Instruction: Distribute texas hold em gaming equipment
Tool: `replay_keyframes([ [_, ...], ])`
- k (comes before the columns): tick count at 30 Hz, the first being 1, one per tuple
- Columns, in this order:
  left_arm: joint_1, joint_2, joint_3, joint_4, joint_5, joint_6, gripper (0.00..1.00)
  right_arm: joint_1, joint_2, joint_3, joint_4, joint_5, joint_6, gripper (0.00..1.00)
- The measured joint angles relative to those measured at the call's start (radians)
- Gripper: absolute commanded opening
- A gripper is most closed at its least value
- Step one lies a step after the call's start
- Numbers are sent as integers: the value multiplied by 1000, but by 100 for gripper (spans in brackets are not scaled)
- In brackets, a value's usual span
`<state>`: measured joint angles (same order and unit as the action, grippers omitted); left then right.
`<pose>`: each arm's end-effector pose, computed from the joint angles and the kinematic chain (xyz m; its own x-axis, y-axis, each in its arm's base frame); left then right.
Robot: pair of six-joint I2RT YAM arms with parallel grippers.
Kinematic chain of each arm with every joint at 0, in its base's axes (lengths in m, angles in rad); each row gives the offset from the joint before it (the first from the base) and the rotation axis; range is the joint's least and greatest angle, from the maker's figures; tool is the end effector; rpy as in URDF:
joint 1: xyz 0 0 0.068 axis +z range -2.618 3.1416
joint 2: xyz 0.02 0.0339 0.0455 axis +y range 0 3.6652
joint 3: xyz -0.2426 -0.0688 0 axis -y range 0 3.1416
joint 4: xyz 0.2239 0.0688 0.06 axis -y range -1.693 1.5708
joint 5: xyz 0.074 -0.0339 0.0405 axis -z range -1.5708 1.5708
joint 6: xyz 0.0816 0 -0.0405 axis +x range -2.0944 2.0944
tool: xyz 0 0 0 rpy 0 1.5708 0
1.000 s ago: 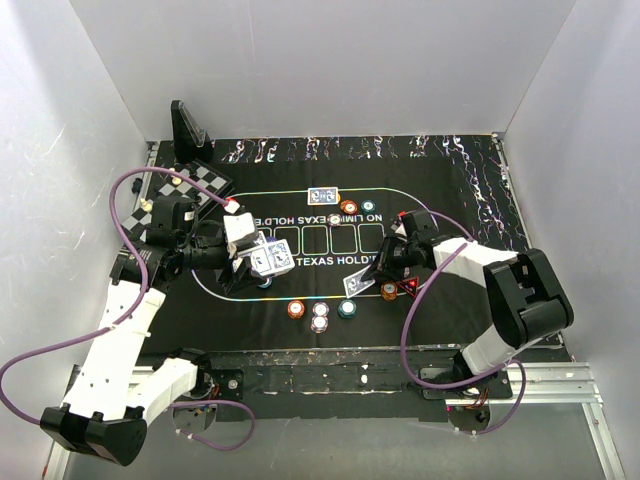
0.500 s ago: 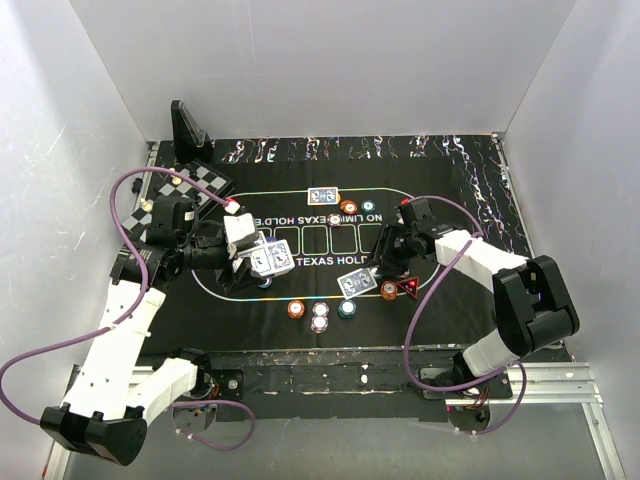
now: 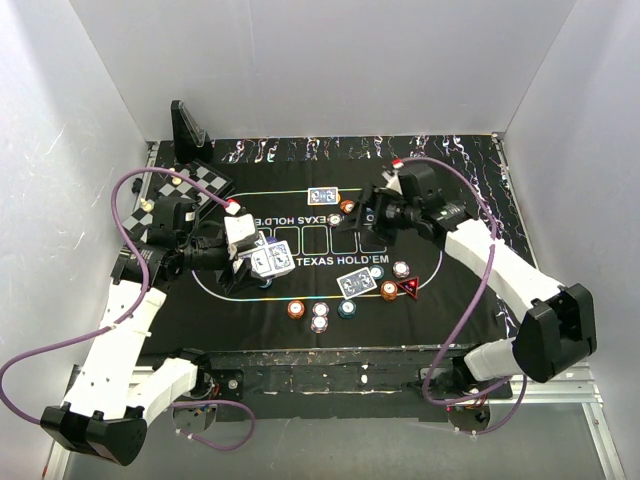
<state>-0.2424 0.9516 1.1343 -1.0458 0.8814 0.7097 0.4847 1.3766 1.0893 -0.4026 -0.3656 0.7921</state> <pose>0.1502 -0.1020 0.3151 -0.1428 0.4623 -0.8752 0.9659 0.2582 -0.0212 0.2702 0.1753 0.2500 -0.8790 0.2885 -0.3798 -0.0761 0.7012 0.7089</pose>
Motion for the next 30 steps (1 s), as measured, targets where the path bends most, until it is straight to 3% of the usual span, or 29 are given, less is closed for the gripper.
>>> replay_keyframes([
  [8,0,-5,-23,3,-1,-3,15,216,26,167,219,-216,126,88],
  [24,0,-16,-27,8,-1,-5,14,340,198,189,368,-303,237,91],
  [30,0,-22,-29,18,-1,-14,14,360,201,144,542,-356,332,78],
])
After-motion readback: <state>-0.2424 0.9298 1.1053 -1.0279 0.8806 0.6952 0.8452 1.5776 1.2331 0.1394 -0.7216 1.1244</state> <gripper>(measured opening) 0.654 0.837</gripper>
